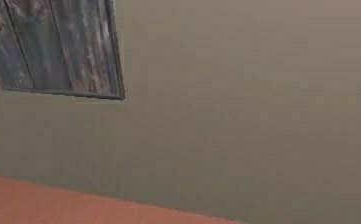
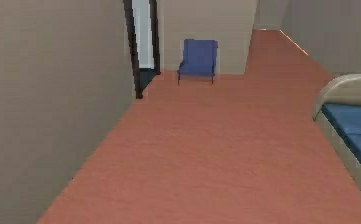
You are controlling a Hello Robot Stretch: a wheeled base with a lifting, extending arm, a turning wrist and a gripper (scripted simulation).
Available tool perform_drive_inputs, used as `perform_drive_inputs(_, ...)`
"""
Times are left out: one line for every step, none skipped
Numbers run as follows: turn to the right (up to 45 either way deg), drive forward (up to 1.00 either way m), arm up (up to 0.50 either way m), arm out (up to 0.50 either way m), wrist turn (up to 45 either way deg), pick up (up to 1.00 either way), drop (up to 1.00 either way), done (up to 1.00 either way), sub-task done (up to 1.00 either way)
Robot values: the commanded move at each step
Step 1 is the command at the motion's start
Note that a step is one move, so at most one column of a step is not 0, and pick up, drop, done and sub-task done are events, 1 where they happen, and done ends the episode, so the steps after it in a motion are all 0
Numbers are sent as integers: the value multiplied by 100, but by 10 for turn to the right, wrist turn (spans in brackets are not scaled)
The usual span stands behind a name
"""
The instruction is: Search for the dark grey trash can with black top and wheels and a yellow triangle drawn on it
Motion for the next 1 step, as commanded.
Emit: perform_drive_inputs(210,0,0,0,0,0,0,0,0)
